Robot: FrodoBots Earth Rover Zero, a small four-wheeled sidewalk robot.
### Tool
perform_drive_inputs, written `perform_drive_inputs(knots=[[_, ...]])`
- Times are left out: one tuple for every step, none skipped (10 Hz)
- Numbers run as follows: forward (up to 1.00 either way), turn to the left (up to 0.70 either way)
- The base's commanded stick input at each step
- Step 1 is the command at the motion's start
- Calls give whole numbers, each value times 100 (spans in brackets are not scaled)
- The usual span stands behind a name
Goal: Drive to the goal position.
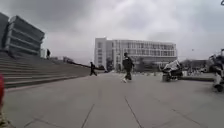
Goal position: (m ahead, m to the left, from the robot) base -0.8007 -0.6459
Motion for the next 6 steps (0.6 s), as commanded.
perform_drive_inputs(knots=[[70, 0], [70, 0], [70, 0], [70, 0], [70, 0], [70, 0]])
